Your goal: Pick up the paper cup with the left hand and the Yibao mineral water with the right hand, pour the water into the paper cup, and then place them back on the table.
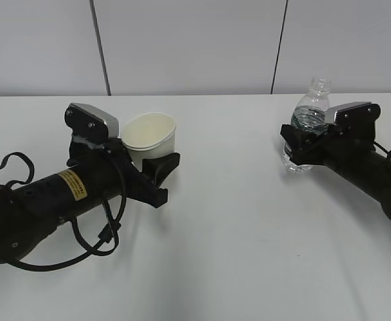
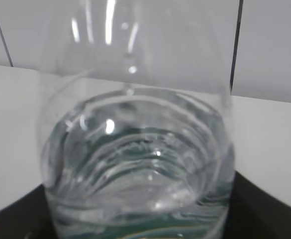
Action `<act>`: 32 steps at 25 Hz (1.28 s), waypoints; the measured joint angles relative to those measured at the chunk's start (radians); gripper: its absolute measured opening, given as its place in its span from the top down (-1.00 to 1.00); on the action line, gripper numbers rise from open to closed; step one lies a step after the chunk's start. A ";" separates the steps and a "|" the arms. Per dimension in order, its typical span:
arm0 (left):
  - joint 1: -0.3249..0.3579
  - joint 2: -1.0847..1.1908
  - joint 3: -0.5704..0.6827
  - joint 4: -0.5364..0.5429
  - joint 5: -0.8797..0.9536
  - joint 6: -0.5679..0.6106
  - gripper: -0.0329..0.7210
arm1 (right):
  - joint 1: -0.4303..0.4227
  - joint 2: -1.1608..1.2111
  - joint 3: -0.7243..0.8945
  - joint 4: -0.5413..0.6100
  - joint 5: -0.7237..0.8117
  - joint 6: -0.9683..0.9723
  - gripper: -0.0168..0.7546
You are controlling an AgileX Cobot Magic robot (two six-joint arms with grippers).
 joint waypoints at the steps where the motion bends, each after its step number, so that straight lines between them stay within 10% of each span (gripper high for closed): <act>1: 0.000 0.000 0.000 0.000 0.000 0.000 -0.15 | 0.000 0.000 0.000 -0.002 0.000 0.000 -0.26; 32: -0.023 0.000 0.000 0.159 0.006 -0.018 -0.15 | 0.276 -0.088 -0.174 -0.158 0.207 -0.003 -0.31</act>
